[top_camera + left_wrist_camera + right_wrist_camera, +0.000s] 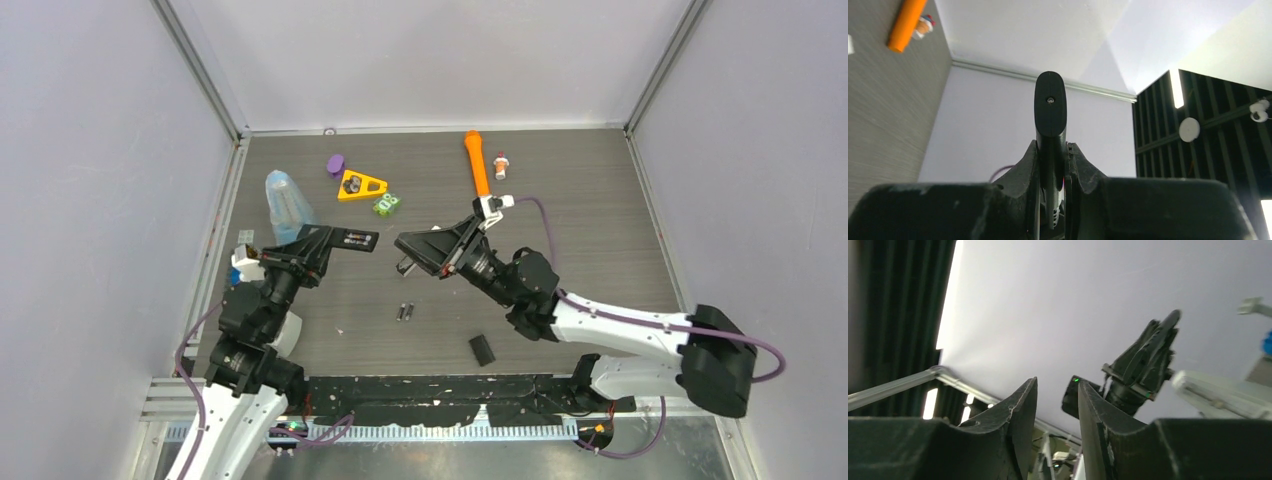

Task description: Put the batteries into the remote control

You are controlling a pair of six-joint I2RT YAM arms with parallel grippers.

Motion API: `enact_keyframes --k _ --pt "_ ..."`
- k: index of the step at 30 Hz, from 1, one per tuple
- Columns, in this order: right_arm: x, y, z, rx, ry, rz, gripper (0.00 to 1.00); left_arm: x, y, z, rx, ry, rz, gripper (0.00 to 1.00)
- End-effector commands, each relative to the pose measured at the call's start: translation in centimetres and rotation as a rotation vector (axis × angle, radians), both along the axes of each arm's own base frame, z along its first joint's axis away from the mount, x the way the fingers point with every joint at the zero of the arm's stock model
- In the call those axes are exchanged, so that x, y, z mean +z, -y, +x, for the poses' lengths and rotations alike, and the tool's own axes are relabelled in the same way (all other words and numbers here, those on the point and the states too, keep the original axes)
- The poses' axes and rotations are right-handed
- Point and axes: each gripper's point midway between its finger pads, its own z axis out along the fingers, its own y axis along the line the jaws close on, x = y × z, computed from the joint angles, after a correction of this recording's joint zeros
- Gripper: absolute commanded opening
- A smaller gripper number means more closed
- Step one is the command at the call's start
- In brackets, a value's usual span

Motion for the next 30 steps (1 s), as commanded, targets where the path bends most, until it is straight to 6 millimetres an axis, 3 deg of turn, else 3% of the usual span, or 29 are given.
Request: enact_keyframes --k 1,3,6,7,8,9,10,11,14,16,20,26,30 --pt "-5.9 1.4 1.9 -0.1 -0.033 -0.32 0.42 -3.4 -1.7 -0.1 0.095 -0.047 0.147 0.0" --pt "-8.6 3.0 2.9 -0.177 -0.038 -0.514 0.45 -4.2 -2.6 -0.4 0.139 -0.06 0.215 0.0" --pt "-13.3 7.3 4.1 -0.317 -0.036 -0.925 0.53 -5.5 -3.4 -0.9 0.165 -0.079 0.344 0.0" --pt "-17.0 9.6 3.3 -0.303 -0.087 -1.118 0.54 -5.9 -3.4 -1.0 0.161 -0.083 0.384 0.0" --pt "-16.7 10.3 3.8 -0.33 -0.039 -1.185 0.56 -6.4 -3.3 -1.2 0.148 -0.091 0.416 0.0" --pt "-18.8 11.4 3.2 -0.299 -0.055 -1.303 0.57 -6.9 -3.0 -1.2 0.131 -0.094 0.45 0.0" --pt "-19.5 12.0 3.1 -0.286 -0.035 -1.372 0.59 -7.4 -2.7 -1.2 0.108 -0.096 0.481 0.0" --pt "-21.7 13.1 2.3 -0.236 -0.064 -1.481 0.61 -7.9 -2.3 -1.2 0.081 -0.1 0.509 0.0" --pt "-25.8 14.9 0.3 -0.116 -0.12 -1.651 0.64 -9.7 -1.4 -1.4 0.012 -0.121 0.574 0.0" --pt "-27.8 15.8 -1.1 -0.06 -0.181 -1.692 0.65 -10.8 -1.2 -1.5 -0.012 -0.132 0.608 0.0" --pt "-29.6 16.5 -3.0 -0.045 -0.314 -1.653 0.65 -11.4 -1.0 -1.6 -0.026 -0.101 0.654 0.0" --pt "-30.5 16.4 -4.4 -0.108 -0.607 -1.525 0.65 -12.3 0.9 -1.6 -0.138 0.005 0.739 0.0" --pt "-31.2 16.0 -4.8 -0.189 -0.811 -1.371 0.61 -11.8 2.1 -1.4 -0.17 0.133 0.74 0.0"
